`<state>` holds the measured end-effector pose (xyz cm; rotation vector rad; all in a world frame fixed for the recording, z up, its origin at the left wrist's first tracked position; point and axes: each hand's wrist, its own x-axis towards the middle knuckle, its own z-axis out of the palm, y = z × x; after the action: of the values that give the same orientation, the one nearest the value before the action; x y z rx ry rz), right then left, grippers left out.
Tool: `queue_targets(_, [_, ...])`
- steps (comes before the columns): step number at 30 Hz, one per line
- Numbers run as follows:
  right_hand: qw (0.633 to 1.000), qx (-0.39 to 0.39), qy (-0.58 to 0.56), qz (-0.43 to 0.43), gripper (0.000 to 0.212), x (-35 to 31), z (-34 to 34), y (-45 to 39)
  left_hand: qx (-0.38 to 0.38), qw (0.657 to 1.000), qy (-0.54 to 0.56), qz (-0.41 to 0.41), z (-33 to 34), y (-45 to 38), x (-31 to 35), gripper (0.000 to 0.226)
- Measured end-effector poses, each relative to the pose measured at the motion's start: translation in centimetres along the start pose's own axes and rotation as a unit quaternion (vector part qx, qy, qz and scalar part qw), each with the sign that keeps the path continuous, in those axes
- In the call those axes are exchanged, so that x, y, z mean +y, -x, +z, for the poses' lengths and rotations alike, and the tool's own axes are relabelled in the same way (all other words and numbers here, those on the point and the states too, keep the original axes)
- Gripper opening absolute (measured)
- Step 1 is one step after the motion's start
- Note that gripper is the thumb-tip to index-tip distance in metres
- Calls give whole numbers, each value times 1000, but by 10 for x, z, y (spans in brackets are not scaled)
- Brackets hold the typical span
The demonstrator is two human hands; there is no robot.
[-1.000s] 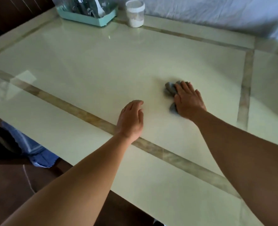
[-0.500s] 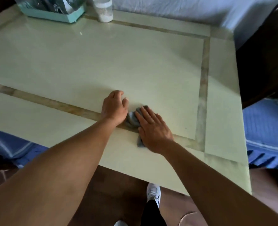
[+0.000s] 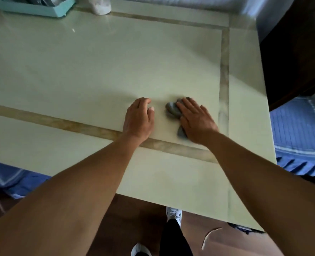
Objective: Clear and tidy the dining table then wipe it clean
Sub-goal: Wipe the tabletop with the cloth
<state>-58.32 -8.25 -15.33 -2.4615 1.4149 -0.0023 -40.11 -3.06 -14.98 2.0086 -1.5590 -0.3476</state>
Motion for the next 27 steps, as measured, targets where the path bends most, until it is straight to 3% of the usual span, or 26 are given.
queue_targets(5, [993,47,-38,103,53,13,-10,-55,1,999,22,-26,6,-10,-5,35])
queue_targets(9, [976,55,-60,204,65,-18,1,-52,31,998,38,-27,2,-24,-9,44])
queue_targets(14, [998,12,-35,44,59,-55,11,-44,41,996,38,-70,2,-65,-6,30])
queue_targets(19, [995,-36,7,-88,53,-30,-7,-92,45,996,23,-75,17,-100,4,32])
queue_targets(22, [997,-16,-10,-70,52,-8,-20,-142,44,997,4,-58,23,-124,8,48])
queue_targets(27, [999,26,-23,7,52,34,-40,-224,40,998,0,-56,36,-162,0,33])
